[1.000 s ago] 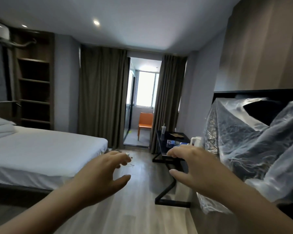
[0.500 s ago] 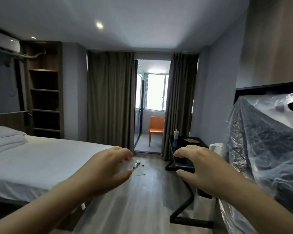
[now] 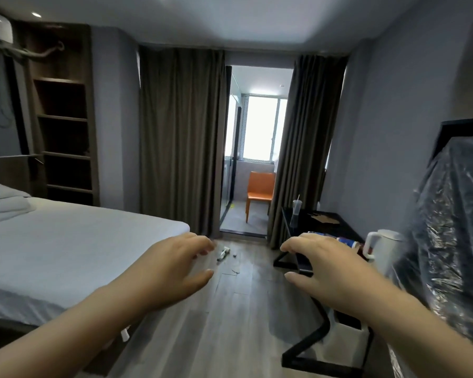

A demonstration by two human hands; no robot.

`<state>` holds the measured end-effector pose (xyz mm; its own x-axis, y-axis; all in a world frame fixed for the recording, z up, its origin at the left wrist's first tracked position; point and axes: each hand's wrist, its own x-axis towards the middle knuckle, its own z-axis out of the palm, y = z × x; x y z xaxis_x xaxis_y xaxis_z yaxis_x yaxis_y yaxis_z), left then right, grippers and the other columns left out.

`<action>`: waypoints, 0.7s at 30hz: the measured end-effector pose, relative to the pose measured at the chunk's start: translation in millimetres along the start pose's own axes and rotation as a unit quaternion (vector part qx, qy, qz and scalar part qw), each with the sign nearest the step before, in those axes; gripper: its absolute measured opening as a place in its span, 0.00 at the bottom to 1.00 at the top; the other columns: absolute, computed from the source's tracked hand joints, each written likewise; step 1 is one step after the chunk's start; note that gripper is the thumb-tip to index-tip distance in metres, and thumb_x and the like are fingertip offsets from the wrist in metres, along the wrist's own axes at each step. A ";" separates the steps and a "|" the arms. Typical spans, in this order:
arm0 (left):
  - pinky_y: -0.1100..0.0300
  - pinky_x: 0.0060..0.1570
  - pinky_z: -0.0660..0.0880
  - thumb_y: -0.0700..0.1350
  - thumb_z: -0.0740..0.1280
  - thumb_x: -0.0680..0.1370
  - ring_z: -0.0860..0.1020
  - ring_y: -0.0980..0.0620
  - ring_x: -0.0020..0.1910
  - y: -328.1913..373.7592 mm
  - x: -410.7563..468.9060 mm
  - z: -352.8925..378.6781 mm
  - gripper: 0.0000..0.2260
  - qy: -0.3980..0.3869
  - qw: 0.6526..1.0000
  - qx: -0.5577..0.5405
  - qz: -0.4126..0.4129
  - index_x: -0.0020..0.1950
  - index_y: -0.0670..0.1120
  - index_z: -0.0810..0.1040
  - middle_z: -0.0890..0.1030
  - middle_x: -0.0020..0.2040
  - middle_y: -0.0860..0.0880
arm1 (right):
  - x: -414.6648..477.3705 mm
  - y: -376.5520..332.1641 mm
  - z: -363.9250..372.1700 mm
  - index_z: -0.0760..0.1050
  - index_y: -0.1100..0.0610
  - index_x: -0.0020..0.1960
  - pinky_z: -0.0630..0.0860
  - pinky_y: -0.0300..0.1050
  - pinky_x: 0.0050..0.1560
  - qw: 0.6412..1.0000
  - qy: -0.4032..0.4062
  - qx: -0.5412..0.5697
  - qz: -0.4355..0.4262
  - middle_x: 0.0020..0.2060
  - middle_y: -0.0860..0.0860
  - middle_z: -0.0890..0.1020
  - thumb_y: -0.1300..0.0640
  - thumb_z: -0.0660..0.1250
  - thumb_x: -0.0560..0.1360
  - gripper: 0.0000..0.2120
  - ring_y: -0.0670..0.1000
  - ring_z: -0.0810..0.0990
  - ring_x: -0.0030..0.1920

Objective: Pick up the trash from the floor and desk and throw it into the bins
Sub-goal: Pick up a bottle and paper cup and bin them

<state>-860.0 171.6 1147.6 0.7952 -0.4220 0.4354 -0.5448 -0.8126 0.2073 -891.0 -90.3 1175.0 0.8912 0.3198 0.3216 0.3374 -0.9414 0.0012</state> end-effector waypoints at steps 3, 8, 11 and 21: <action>0.66 0.52 0.73 0.55 0.68 0.75 0.75 0.62 0.50 -52.7 43.3 14.3 0.15 -0.002 1.000 -0.009 0.004 0.60 0.56 0.74 0.77 0.55 0.59 | 57.0 6.2 24.9 0.70 0.45 0.67 0.72 0.39 0.59 1.000 -0.008 -0.001 0.017 0.60 0.40 0.74 0.46 0.64 0.75 0.21 0.42 0.74 0.60; 0.68 0.53 0.73 0.56 0.67 0.75 0.74 0.63 0.51 -132.2 116.5 38.1 0.16 -0.026 0.999 -0.023 0.017 0.62 0.57 0.74 0.75 0.54 0.61 | 148.9 16.1 62.8 0.70 0.45 0.68 0.73 0.39 0.58 0.998 -0.031 -0.002 0.050 0.60 0.41 0.74 0.46 0.64 0.76 0.21 0.42 0.74 0.59; 0.71 0.51 0.71 0.56 0.67 0.75 0.74 0.64 0.50 -171.1 152.7 62.0 0.16 -0.048 0.998 -0.036 0.013 0.63 0.59 0.72 0.73 0.53 0.63 | 194.5 26.3 88.1 0.69 0.45 0.68 0.73 0.38 0.57 0.997 -0.051 0.002 0.064 0.60 0.41 0.74 0.46 0.65 0.76 0.21 0.42 0.74 0.59; 0.75 0.44 0.66 0.55 0.67 0.75 0.72 0.65 0.46 -268.3 280.0 157.5 0.17 -0.086 0.996 -0.035 0.010 0.63 0.57 0.73 0.72 0.52 0.63 | 330.1 104.9 189.9 0.70 0.44 0.68 0.71 0.37 0.58 0.993 -0.086 0.020 0.080 0.59 0.41 0.74 0.46 0.66 0.75 0.22 0.42 0.73 0.60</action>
<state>-449.3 208.1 1075.9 0.8145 -0.5057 0.2843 -0.5736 -0.7755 0.2637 -503.9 -63.1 1101.5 0.9719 0.1831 0.1478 0.1956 -0.9778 -0.0751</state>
